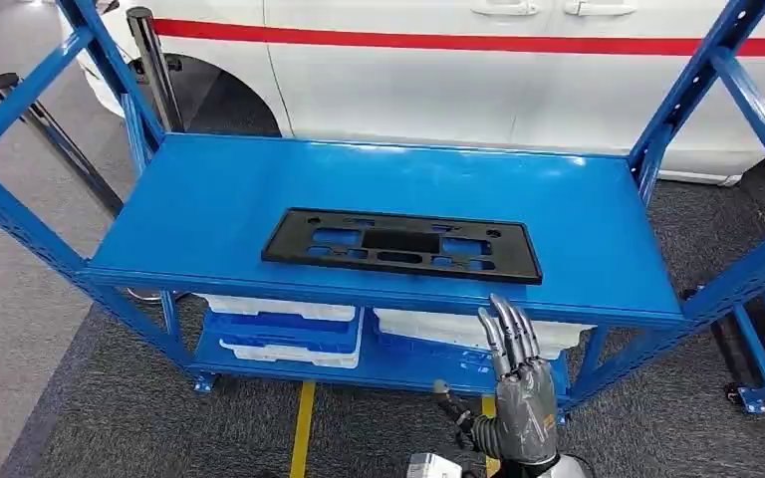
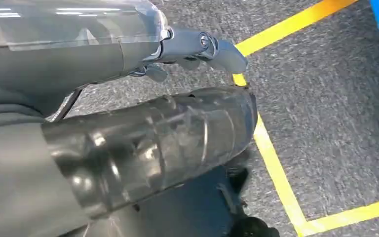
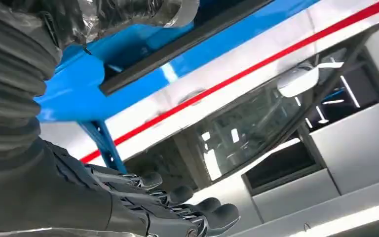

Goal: Take the parts from the cabinet and place them on the table.

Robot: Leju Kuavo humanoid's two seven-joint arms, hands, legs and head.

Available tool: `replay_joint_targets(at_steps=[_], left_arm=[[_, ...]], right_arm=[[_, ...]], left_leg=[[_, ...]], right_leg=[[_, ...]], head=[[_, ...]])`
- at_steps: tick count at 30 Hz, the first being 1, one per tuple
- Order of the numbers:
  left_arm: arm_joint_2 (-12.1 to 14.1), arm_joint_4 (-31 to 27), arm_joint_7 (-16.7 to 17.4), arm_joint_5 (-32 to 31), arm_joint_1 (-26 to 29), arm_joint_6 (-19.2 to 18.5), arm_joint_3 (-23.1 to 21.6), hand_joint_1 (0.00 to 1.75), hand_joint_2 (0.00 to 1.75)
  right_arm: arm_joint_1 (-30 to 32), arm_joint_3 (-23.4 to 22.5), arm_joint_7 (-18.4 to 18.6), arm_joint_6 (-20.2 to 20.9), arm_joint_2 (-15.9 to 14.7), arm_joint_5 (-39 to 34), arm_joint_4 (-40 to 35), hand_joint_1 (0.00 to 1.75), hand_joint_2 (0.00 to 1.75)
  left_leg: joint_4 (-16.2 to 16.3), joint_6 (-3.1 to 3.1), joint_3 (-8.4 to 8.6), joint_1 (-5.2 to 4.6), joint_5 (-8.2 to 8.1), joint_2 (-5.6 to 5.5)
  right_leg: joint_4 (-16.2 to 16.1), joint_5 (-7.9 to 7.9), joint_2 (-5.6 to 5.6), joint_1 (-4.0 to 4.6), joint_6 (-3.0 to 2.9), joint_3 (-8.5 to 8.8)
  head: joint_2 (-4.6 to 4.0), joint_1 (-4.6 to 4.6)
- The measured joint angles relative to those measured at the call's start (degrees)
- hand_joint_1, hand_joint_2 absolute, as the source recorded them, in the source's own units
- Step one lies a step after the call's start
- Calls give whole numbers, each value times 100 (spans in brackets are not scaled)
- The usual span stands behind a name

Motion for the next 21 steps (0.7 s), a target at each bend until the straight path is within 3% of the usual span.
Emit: replay_joint_targets(at_steps=[1,4,6,7,9,10,11,12,14,15,16,19,21], left_arm=[[0,2,0,-7,-7,-7,-2,0,0],[7,2,13,-22,15,-7,-7,0,0],[9,2,17,-31,13,-11,-9,0,0],[9,2,17,-37,0,-22,-13,0,0],[9,2,17,-46,-8,-24,-24,0,0],[11,2,17,-46,-6,-24,-31,0,0],[11,2,20,-46,-1,-24,-33,0,0],[11,2,20,-48,8,-26,-35,0,0],[11,2,20,-61,5,-46,-42,0,0],[7,2,20,-61,7,-46,-48,0,0],[7,7,20,-63,-6,-46,-48,0,0],[9,9,28,-66,-13,-46,-59,0,0],[15,7,35,-79,-23,-44,-83,0,0]], right_arm=[[4,-39,24,-2,-24,46,0,0,175],[26,-107,76,-9,-85,155,0,0,175],[47,-160,118,-17,-131,219,-9,0,175],[50,-199,133,-31,-157,262,-18,0,175],[82,-243,159,-50,-197,319,-15,0,175],[110,-258,173,-55,-214,341,-15,0,175],[129,-271,188,-59,-223,354,-15,0,175],[140,-297,203,-65,-240,382,-15,0,175],[141,-354,247,-83,-267,463,-15,0,175],[144,-380,256,-90,-284,483,-15,0,175],[147,-400,273,-92,-308,502,-15,0,175],[193,-470,321,-120,-321,557,-22,0,175],[227,-535,365,-135,-352,601,-31,0,175]], left_leg=[[-135,14,83,-33,-71,-4],[-108,106,57,-52,-81,-12],[-203,187,142,-21,-51,-8],[-216,239,164,-20,-67,0],[-213,278,191,-32,-100,9],[-210,282,207,-35,-120,9],[-209,280,232,-36,-142,6],[-209,270,279,-37,-176,-1],[-209,244,409,-36,-266,-8],[-212,219,455,-36,-320,-7],[-200,172,456,-77,-370,-3],[-262,91,508,-63,-433,4],[-203,27,578,-55,-504,12]], right_leg=[[38,-24,2,37,40,-22],[-12,-13,-1,25,133,-12],[128,-98,-9,-8,198,-19],[420,-260,-11,-6,218,-171],[1337,-632,-11,-14,254,-681],[1673,-704,-11,-14,266,-896],[1780,-641,-12,-15,272,-1007],[1595,-417,-12,-16,268,-968],[697,184,-15,-14,232,-586],[224,379,-24,-8,198,-395],[152,240,-26,46,174,-326],[85,132,-11,57,70,-288],[-10,105,2,-5,16,-155]], head=[[0,0],[0,4],[0,11],[0,9],[0,9],[0,11],[0,9],[0,11],[0,11],[0,13],[0,17],[0,4],[0,6]])
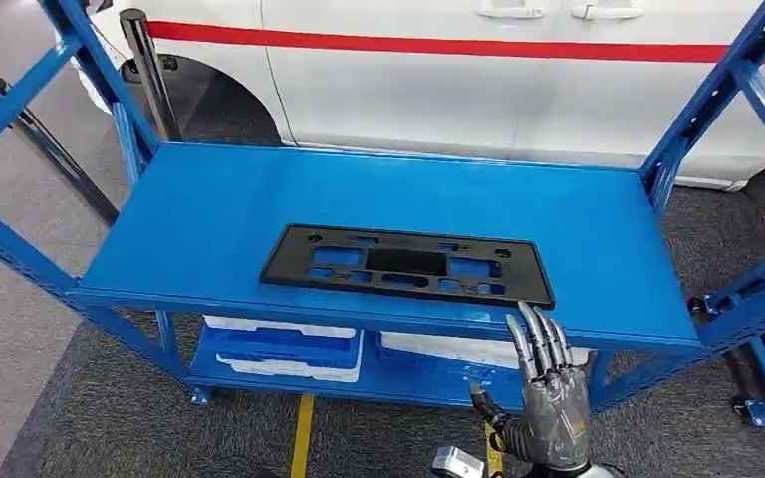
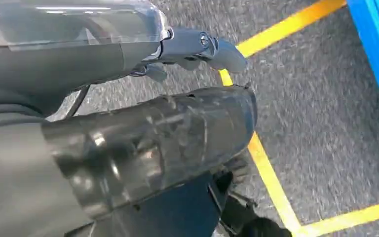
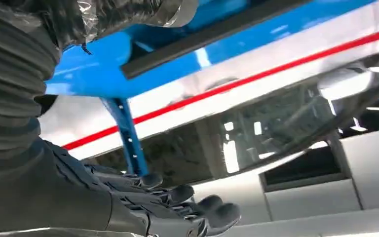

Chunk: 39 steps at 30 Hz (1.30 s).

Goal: Take the parts from the cabinet and place them on the table.

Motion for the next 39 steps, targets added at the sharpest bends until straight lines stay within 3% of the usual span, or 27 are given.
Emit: replay_joint_targets(at_steps=[1,4,5,6,7,9,10,12,14,15,16,17,19,20,21,22,24,25,26,27,29,31,34,35,36,37,39], left_arm=[[-2,2,0,-2,-4,0,-9,0,0],[-2,2,0,-2,16,0,-15,0,0],[0,2,0,-2,34,0,-17,0,0],[0,2,0,-2,51,0,-17,0,0],[2,2,0,-2,57,0,-17,0,0],[2,2,0,-2,54,2,-20,0,0],[2,4,0,-2,76,0,-20,0,0],[2,6,-15,-2,21,0,-24,0,0],[9,6,-13,0,41,15,-26,0,0],[9,6,-4,0,49,31,-26,0,0],[18,6,2,0,39,44,-26,0,0],[15,6,7,0,22,66,-26,0,0],[15,6,18,0,11,87,-28,0,0],[15,6,22,0,12,96,-28,0,0],[15,6,39,0,15,150,-28,0,0],[15,6,64,-2,27,221,-28,0,0],[4,6,96,-9,24,365,-28,0,0],[2,9,125,-22,28,440,-31,0,0],[0,15,144,-24,0,507,-33,0,0],[0,15,175,-31,-19,557,-37,0,0],[0,15,186,-39,-23,603,-44,0,0],[0,17,190,-48,-42,621,-50,0,0],[-7,20,210,-83,-54,621,-57,0,0],[-7,22,223,-87,-50,621,-59,0,0],[-7,22,230,-88,-43,621,-59,0,0],[-4,24,243,-92,-42,621,-59,0,0],[-4,24,256,-101,-58,619,-61,0,0]], right_arm=[[-1,-20,11,-26,-7,17,-2,0,175],[30,-72,44,-39,-9,55,0,0,175],[50,-94,52,-39,-13,57,0,0,175],[64,-101,57,-42,-20,59,0,0,175],[71,-109,59,-42,-30,63,0,0,175],[76,-129,59,-42,-39,72,0,0,175],[80,-134,74,-42,-42,81,2,0,175],[84,-140,90,-44,-53,98,0,0,175],[77,-138,96,-42,-57,118,-2,0,175],[79,-140,101,-42,-70,125,0,0,175],[77,-140,101,-42,-85,129,0,0,175],[69,-140,103,-42,-88,131,0,0,175],[87,-140,107,-39,-96,131,2,0,175],[91,-140,107,-39,-103,131,4,0,175],[91,-140,109,-39,-107,133,7,0,175],[93,-140,111,-37,-109,138,7,0,175],[102,-140,136,-28,-116,138,7,0,175],[108,-138,146,-7,-118,138,11,0,175],[105,-134,170,58,-129,136,20,0,175],[119,-131,173,138,-149,111,15,0,175],[136,-116,173,328,-210,35,15,0,175],[126,-88,142,499,-288,-46,13,0,175],[112,-24,72,809,-416,-179,15,0,175],[110,15,46,937,-483,-244,18,0,175],[112,52,29,1033,-535,-303,24,0,175],[113,83,-11,1168,-586,-382,33,0,175],[101,153,-85,1438,-728,-547,33,0,175]], left_leg=[[254,-14,-112,-2,-83,-4],[1596,-42,-992,4,-421,-6],[1786,-45,-1209,7,-363,-6],[1700,-40,-1280,8,-146,-5],[1397,-26,-1243,8,168,-6],[437,36,-1011,6,869,-7],[514,61,-967,-31,770,-19],[272,137,-832,-77,609,-20],[150,200,-729,-89,585,-24],[44,213,-613,-43,586,-24],[-12,246,-518,-42,565,-28],[-48,286,-454,-40,536,-28],[-54,305,-356,-40,442,-33],[-53,304,-290,-40,392,-38],[-53,299,-208,-38,332,-41],[-53,290,-115,-32,265,-44],[-52,242,74,-20,125,-50],[-50,213,83,-20,67,-53],[-7,169,108,-32,31,-79],[-17,119,53,-34,-11,-74],[-38,77,161,-35,-30,-64],[187,38,83,-9,-101,-65],[1397,-30,-628,6,-628,-60],[1659,-39,-830,6,-708,-59],[1690,-37,-928,6,-637,-59],[1494,-25,-912,6,-438,-59],[561,43,-595,-1,213,-58]], right_leg=[[-20,-40,-3,5,-51,68],[-21,-202,-18,30,-92,236],[-21,-266,-10,36,-93,311],[-21,-331,5,38,-88,399],[-22,-405,17,39,-81,501],[-30,-582,26,40,-51,724],[-45,-637,23,54,-9,741],[-75,-675,33,9,61,750],[-44,-604,27,20,115,825],[107,-579,21,2,137,757],[384,-540,14,1,158,625],[782,-614,11,-3,173,365],[1445,-943,10,-15,202,-181],[1603,-1059,9,-21,216,-397],[1541,-1003,6,-27,230,-509],[1289,-774,2,-34,246,-511],[441,26,-2,-49,247,-341],[161,298,-8,-47,225,-338],[129,61,-32,14,179,-358],[179,199,-31,27,112,-333],[154,162,-12,26,39,-325],[63,160,-8,-1,-20,-197],[53,105,-25,16,-90,-146],[55,91,-23,24,-101,-137],[57,77,-13,31,-107,-122],[57,62,-5,37,-102,-99],[57,33,2,52,-90,-32]], head=[[0,-8],[0,-4],[0,-9],[0,-6],[0,-9],[0,-6],[0,13],[0,-13],[0,-17],[0,-20],[0,-9],[0,-9],[0,-9],[0,-6],[0,-6],[0,-9],[0,-6],[0,5],[0,-9],[0,-15],[0,-20],[0,-11],[0,-26],[0,-24],[0,-24],[0,-26],[0,-26]])
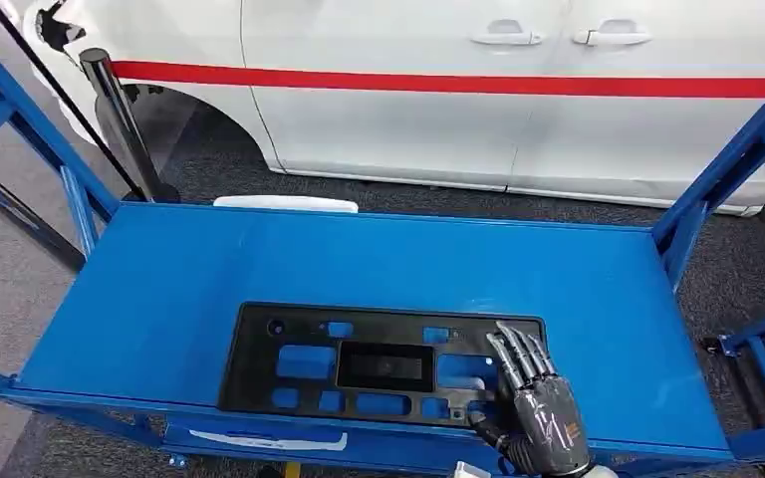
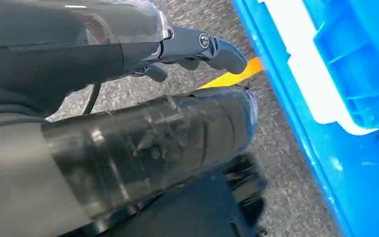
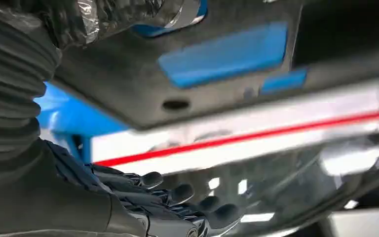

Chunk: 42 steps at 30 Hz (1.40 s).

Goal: Take the parts from the cabinet and place them on the table.

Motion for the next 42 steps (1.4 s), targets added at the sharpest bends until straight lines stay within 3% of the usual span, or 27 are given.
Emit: replay_joint_targets(at_steps=[1,2,3,4,5,6,7,8,10,11,12,13,16,17,22,24,26,27,28,29,31,32,33,36,38,40,42], left_arm=[[2,-2,0,-2,-7,-2,-2,0,0],[2,0,7,-4,-27,-5,-2,0,0],[2,0,9,-4,-45,-9,-4,0,0],[2,0,11,-7,-31,-13,-9,0,0],[2,0,20,-13,-11,-15,-11,0,0],[2,0,28,-24,-13,-15,-13,0,0],[-4,0,31,-37,-24,-17,-20,0,0],[-9,0,35,-42,-34,-20,-35,0,0],[-11,0,50,-46,-41,-22,-59,0,0],[-9,0,59,-46,-37,-22,-68,0,0],[-9,0,68,-46,-35,-22,-77,0,0],[-9,0,70,-46,-33,-22,-83,0,0],[-24,0,87,-46,-34,-22,-98,0,0],[-24,0,90,-46,-39,-22,-98,0,0],[-24,0,98,-46,-45,-20,-105,0,0],[-26,0,96,-48,-41,-20,-109,0,0],[-26,0,98,-48,-33,-20,-111,0,0],[-26,0,103,-52,-27,-20,-114,0,0],[-26,0,105,-57,-20,-20,-116,0,0],[-26,0,114,-61,-20,-20,-120,0,0],[-26,0,120,-96,-34,-22,-135,0,0],[-26,0,120,-105,-37,-20,-140,0,0],[-28,0,125,-107,-53,-20,-142,0,0],[-33,0,155,-116,-45,-22,-153,0,0],[-39,0,164,-118,-53,-24,-166,0,0],[-42,0,168,-118,-76,-42,-186,0,0],[-39,0,173,-122,-73,-70,-206,0,0]], right_arm=[[-4,43,-33,68,-63,-48,0,0,175],[-5,61,-54,113,-120,-80,2,0,175],[-11,65,-68,135,-157,-111,2,0,175],[-18,76,-92,199,-201,-133,4,0,175],[-24,98,-107,256,-249,-164,2,0,175],[-31,127,-142,304,-288,-168,-2,0,175],[-32,151,-168,325,-345,-179,-2,0,175],[-45,164,-188,367,-401,-201,-2,0,175],[-56,181,-197,384,-474,-225,0,0,175],[-49,192,-210,382,-498,-225,0,0,175],[-41,199,-218,373,-511,-225,-2,0,175],[-33,201,-231,350,-516,-225,-4,0,175],[-30,205,-280,247,-520,-236,-85,0,175],[-46,208,-280,240,-518,-238,-92,0,175],[-16,216,-282,229,-524,-240,-149,0,175],[-19,216,-284,220,-524,-240,-177,0,175],[-4,221,-299,74,-524,-185,-177,0,175],[2,221,-315,-49,-522,-118,-179,0,175],[13,221,-339,-215,-518,5,-212,0,175],[24,218,-350,-384,-509,160,-254,0,175],[31,221,-350,-795,-483,633,-358,0,175],[39,221,-348,-959,-461,840,-411,0,175],[53,227,-328,-1162,-450,1092,-465,0,175],[107,341,-174,-1454,-422,1550,-623,0,175],[116,503,14,-1257,-457,1469,-708,0,175],[105,682,85,-878,-586,1199,-748,0,175],[110,872,81,-395,-785,835,-745,0,175]], left_leg=[[-411,56,123,-16,203,6],[-456,67,108,-57,13,6],[-455,80,105,-61,-2,-5],[-462,111,103,-66,149,-6],[-465,132,117,-73,154,-10],[-562,185,188,-16,226,-10],[-608,197,208,-13,265,16],[-620,234,206,-12,280,19],[-618,237,198,-17,279,19],[-613,240,194,-19,276,20],[-607,236,193,-17,272,20],[-597,227,196,-11,264,19],[-513,159,200,12,193,5],[-471,113,174,-27,163,0],[-424,-35,167,14,81,-2],[142,-61,-78,19,-297,0],[1054,-79,-510,22,-688,1],[1287,-77,-627,22,-716,1],[1240,-63,-613,21,-599,1],[956,-41,-485,20,-386,1],[-23,31,-18,6,141,1],[-357,70,114,-10,180,0],[-482,66,171,-32,150,-2],[-474,104,151,-51,173,-9],[-606,194,216,-1,251,10],[-607,228,201,-7,259,16],[-596,236,190,-19,254,20]], right_leg=[[-1,-11,-2,-3,15,8],[16,-11,-2,19,35,3],[14,-13,-8,7,74,-26],[10,-22,-6,-1,110,-14],[-14,-9,-6,-4,141,8],[-2,-24,-5,21,182,17],[72,-87,-9,-12,205,-1],[299,-284,-12,-10,225,-107],[1138,-723,-12,-36,272,-487],[1509,-847,-12,-52,297,-664],[1642,-823,-14,-72,315,-730],[1491,-670,-17,-94,332,-654],[149,-26,-30,-154,357,13],[48,-132,-21,-99,342,50],[-3,-86,-9,-114,144,59],[-11,-93,-24,-107,84,66],[-9,-100,-34,-84,73,61],[-7,-101,-34,-74,72,62],[-7,-105,-32,-66,67,71],[-7,-108,-28,-60,67,84],[-7,-120,-18,-53,72,125],[-6,-130,-18,-50,86,123],[21,-138,-15,-20,119,99],[-28,-96,-19,-47,201,104],[104,-233,-23,-43,252,64],[897,-691,-23,-59,279,-296],[1599,-926,-23,-68,305,-630]], head=[[0,7],[0,4],[0,2],[0,4],[0,7],[0,4],[0,9],[0,9],[0,7],[0,9],[0,7],[0,9],[0,9],[0,11],[0,0],[0,-17],[0,-15],[0,-15],[0,-15],[0,-15],[0,-15],[0,-11],[0,-13],[0,-13],[0,-6],[0,-4],[0,-4]])
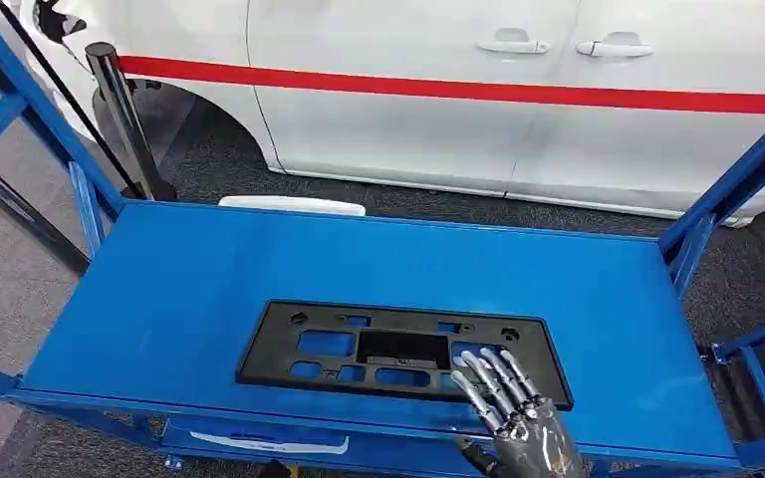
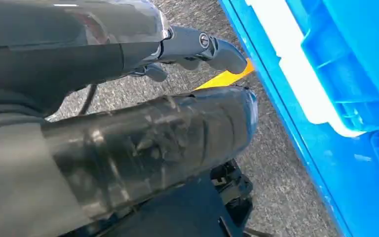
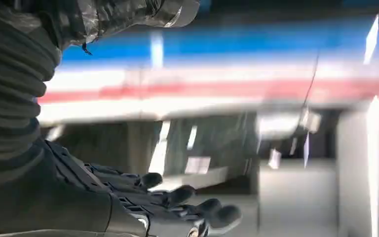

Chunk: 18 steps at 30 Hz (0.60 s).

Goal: Take the parts from the cabinet and place them on the table.

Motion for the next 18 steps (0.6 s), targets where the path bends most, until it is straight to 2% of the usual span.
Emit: replay_joint_targets(at_steps=[1,2,4,5,6,9,10,11,12,14,15,16,17,18], left_arm=[[0,0,2,0,3,-15,-13,0,0],[0,0,9,-2,6,-33,-26,0,0],[-2,0,28,-11,1,-44,-46,0,0],[-2,0,39,-26,2,-50,-59,0,0],[-2,0,50,-35,-3,-50,-70,0,0],[-2,0,55,-42,-2,-52,-79,0,0],[0,0,57,-42,-6,-52,-83,0,0],[0,0,59,-42,-8,-52,-85,0,0],[0,0,59,-44,-8,-59,-90,0,0],[0,0,59,-44,3,-79,-94,0,0],[0,0,59,-44,12,-90,-96,0,0],[0,0,59,-44,21,-94,-101,0,0],[0,0,59,-42,25,-98,-105,0,0],[0,0,59,-42,23,-101,-107,0,0]], right_arm=[[0,56,-4,134,-89,-95,0,0,175],[-6,85,-4,260,-170,-159,0,0,175],[-53,137,-2,641,-335,-350,9,0,175],[-87,155,-7,831,-431,-454,15,0,175],[-120,170,-11,1001,-528,-549,28,0,175],[-128,177,-55,1368,-767,-784,42,0,175],[-138,179,-55,1484,-835,-861,44,0,175],[-143,179,-57,1565,-900,-905,42,0,175],[-147,179,-57,1621,-965,-946,42,0,175],[-150,179,-55,1656,-1051,-979,42,0,175],[-152,179,-55,1682,-1090,-981,44,0,175],[-149,179,-52,1689,-1112,-981,44,0,175],[-151,179,-52,1687,-1134,-981,44,0,175],[-156,179,-50,1682,-1149,-981,44,0,175]], left_leg=[[10,0,-3,0,-1,-1],[18,-1,-1,0,-6,-3],[57,-22,9,4,-30,-11],[82,-48,-2,2,-50,-11],[137,-82,-34,-44,-73,-15],[96,-137,-35,-30,-51,-17],[117,-180,-35,-43,-79,-16],[229,-212,-74,-22,-181,-17],[501,-233,-196,-21,-371,-15],[1402,-266,-611,-1,-801,-15],[1763,-276,-787,8,-904,-15],[1886,-281,-854,14,-879,-15],[1732,-272,-797,15,-723,-15],[1372,-257,-631,14,-483,-15]], right_leg=[[30,61,0,-2,8,-15],[-171,233,-1,-4,12,87],[-1119,740,-5,-13,0,569],[-1531,791,-7,-16,-19,742],[-1620,754,-5,26,-37,779],[-1595,767,6,30,-102,743],[-1638,798,1,-1,-152,768],[-1659,810,-6,-9,-184,786],[-1659,811,-16,-10,-220,783],[-1659,811,-23,4,-235,772],[-1657,810,-23,11,-236,769],[-1656,810,-23,12,-236,772],[-1656,810,-18,13,-236,777],[-1656,809,-13,12,-234,788]], head=[[0,-4],[0,0],[0,0],[0,0],[0,0],[0,-11],[0,-11],[0,-9],[0,-13],[0,-13],[0,-11],[0,-13],[0,-13],[0,-13]])
